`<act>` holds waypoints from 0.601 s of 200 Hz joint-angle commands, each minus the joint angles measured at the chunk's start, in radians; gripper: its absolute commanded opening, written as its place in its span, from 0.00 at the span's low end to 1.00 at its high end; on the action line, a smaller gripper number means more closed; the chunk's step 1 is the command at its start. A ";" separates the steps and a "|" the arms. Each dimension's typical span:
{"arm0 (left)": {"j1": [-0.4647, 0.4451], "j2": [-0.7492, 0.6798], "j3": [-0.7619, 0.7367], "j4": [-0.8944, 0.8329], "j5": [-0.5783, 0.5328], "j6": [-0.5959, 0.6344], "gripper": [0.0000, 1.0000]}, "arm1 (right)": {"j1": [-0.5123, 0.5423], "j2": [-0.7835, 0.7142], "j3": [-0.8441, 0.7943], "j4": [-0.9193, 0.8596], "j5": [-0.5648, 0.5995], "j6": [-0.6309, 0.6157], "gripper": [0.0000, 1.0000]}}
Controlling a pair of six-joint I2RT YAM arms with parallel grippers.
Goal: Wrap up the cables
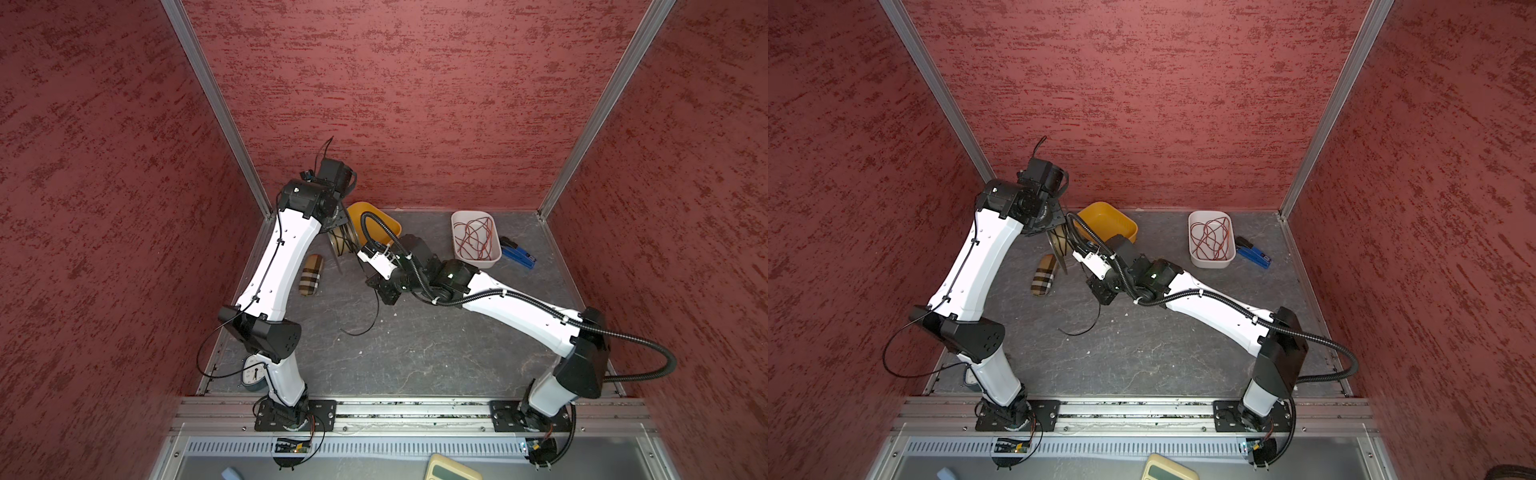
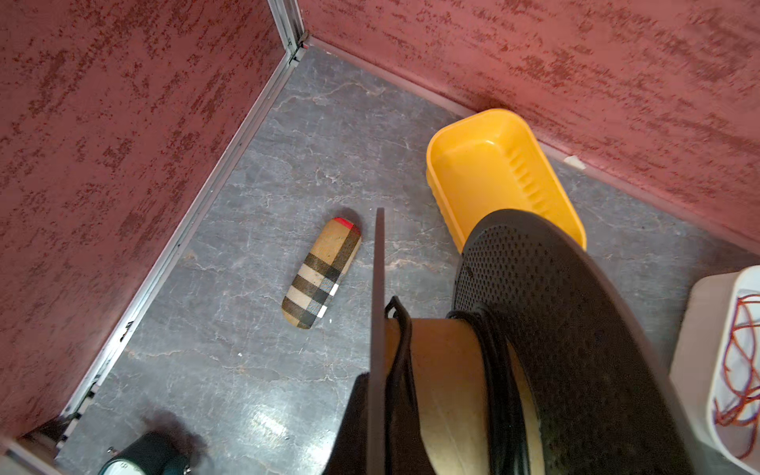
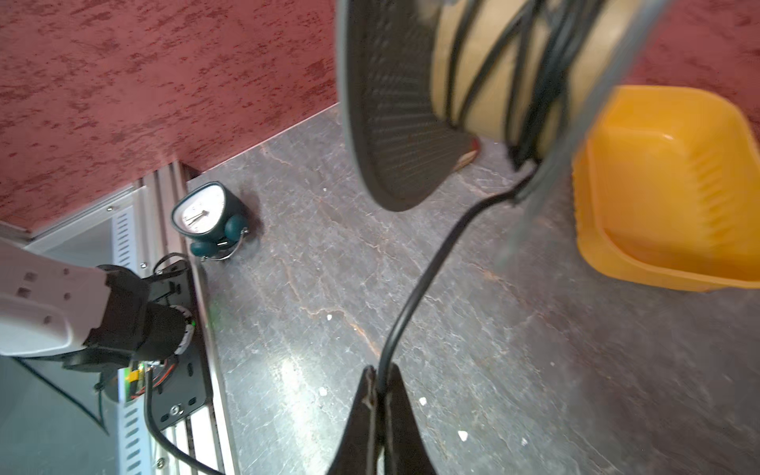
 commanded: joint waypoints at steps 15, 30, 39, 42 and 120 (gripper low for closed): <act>-0.026 -0.029 -0.045 -0.003 -0.031 0.086 0.00 | 0.002 -0.057 0.073 -0.001 0.262 -0.039 0.00; -0.044 -0.036 -0.061 -0.007 -0.022 0.124 0.00 | 0.001 -0.054 0.084 0.009 0.355 -0.054 0.00; -0.053 -0.036 -0.064 -0.012 -0.008 0.146 0.00 | 0.001 -0.054 0.086 0.024 0.409 -0.065 0.00; -0.057 -0.036 -0.064 -0.015 -0.005 0.149 0.00 | 0.001 -0.055 0.086 0.029 0.422 -0.068 0.00; -0.159 -0.081 -0.123 0.043 0.047 0.351 0.00 | -0.066 0.047 0.243 -0.026 0.489 -0.070 0.00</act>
